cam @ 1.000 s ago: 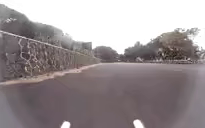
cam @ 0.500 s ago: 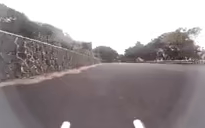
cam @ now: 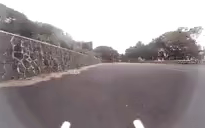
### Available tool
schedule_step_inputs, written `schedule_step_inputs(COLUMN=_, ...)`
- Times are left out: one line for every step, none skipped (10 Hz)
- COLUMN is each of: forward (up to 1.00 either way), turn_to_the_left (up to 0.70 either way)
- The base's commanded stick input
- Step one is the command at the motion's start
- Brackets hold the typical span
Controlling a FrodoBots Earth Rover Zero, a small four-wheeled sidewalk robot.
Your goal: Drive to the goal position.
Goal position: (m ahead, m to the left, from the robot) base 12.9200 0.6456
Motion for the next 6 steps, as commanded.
schedule_step_inputs(forward=0.50, turn_to_the_left=-0.50)
schedule_step_inputs(forward=0.50, turn_to_the_left=-0.50)
schedule_step_inputs(forward=0.50, turn_to_the_left=-0.44)
schedule_step_inputs(forward=0.50, turn_to_the_left=-0.09)
schedule_step_inputs(forward=0.50, turn_to_the_left=0.00)
schedule_step_inputs(forward=0.50, turn_to_the_left=0.00)
